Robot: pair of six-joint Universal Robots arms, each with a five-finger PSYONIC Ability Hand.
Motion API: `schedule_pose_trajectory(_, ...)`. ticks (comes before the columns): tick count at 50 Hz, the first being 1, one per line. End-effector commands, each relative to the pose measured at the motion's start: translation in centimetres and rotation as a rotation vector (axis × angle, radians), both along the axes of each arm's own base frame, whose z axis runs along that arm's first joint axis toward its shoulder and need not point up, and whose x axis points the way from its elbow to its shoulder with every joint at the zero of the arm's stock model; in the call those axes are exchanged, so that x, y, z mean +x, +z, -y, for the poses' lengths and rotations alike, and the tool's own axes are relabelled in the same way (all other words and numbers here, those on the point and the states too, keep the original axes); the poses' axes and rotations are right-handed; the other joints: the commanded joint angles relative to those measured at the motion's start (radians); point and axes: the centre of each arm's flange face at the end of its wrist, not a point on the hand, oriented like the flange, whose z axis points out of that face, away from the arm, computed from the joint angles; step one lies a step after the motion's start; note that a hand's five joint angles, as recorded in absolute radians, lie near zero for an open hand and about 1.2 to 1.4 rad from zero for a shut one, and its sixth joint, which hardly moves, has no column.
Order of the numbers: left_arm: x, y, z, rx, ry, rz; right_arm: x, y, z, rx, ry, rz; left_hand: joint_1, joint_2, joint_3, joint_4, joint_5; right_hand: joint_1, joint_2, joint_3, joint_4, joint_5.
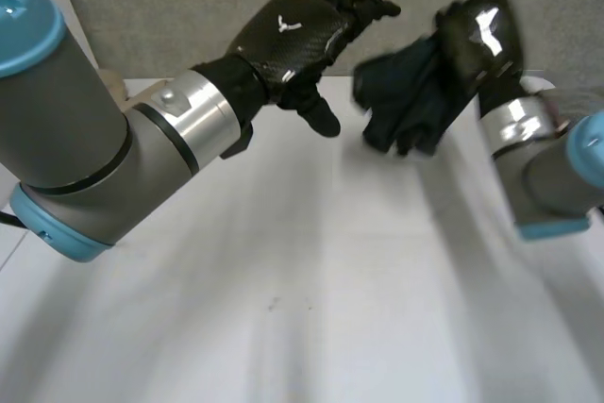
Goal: Fold the laundry.
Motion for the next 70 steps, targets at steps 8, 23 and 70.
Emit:
schedule_pose_trajectory(8,-0.5,-0.5,0.1,0.021,-0.014,-0.008,-14.6,2.9,11.5,-0.107,-0.097,0.179,0.039,0.041,0.025,0.013,-0.006,0.344,0.237,0.215,0.200,0.287)
schedule_pose_trajectory(23,-1.9,-3.0,-0.6,0.069,-0.051,0.029,-27.7,-11.1,15.6,0.041,-0.129,0.149,0.045,0.047,0.031,0.018,0.000,0.344,0.237,0.215,0.200,0.287)
schedule_pose_trajectory(70,-1.8,-0.4,-2.5,0.022,-0.072,-0.011,-43.2,-1.6,3.8,0.451,-0.977,-0.297,0.042,0.044,0.028,0.015,-0.003,-0.878,-0.984,-1.007,-1.022,-0.934)
